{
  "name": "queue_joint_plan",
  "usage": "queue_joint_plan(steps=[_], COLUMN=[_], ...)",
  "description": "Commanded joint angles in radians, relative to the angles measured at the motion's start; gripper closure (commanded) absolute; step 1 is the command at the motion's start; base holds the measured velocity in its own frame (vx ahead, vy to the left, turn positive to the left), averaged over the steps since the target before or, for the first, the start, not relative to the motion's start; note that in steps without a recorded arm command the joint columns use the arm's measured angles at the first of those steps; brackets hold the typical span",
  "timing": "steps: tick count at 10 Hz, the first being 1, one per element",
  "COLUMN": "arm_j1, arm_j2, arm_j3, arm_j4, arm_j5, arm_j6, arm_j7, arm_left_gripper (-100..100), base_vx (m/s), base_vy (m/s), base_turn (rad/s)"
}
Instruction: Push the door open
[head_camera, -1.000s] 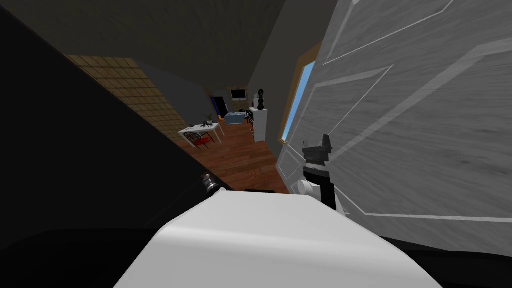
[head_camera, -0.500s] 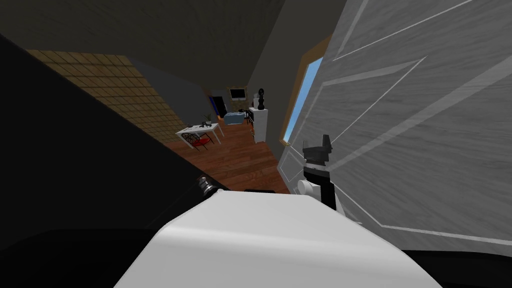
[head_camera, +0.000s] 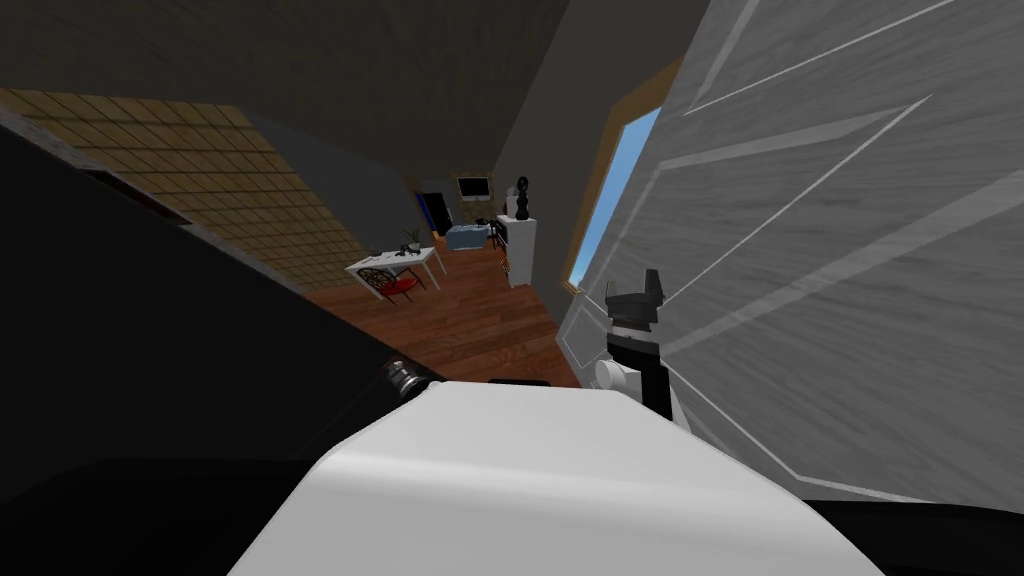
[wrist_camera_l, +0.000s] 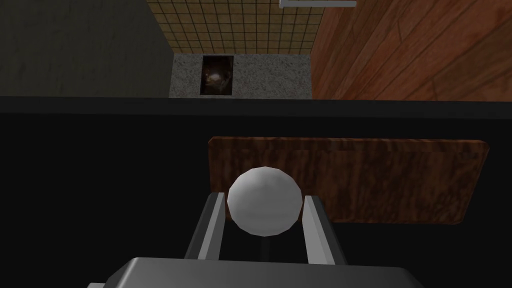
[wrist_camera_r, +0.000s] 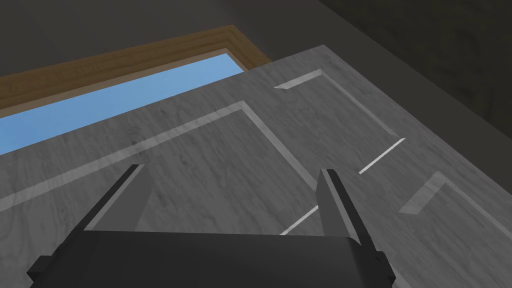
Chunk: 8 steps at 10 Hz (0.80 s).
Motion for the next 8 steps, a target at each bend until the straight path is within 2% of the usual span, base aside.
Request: queue_joint_plan(steps=[1, 6, 7, 8], arm_j1=[0.022, 0.051, 0.052, 0.057], arm_j2=[-0.002, -0.024, -0.024, -0.016], arm_j3=[0.032, 0.095, 0.088, 0.11], arm_j4=[-0.009, -0.03, -0.026, -0.028], arm_j5=[0.02, 0.068, 0.063, 0.086], arm_j6=[-0.014, -0.017, -0.013, -0.023], arm_j7=[-0.004, -0.022, -0.019, -0.032], arm_left_gripper=[100, 100, 100, 100], base_vx=[0.137, 0.173, 0.071, 0.086], base_vy=[0.078, 0.086, 0.045, 0.111], base_turn=[-0.079, -0.019, 0.024, 0.023])
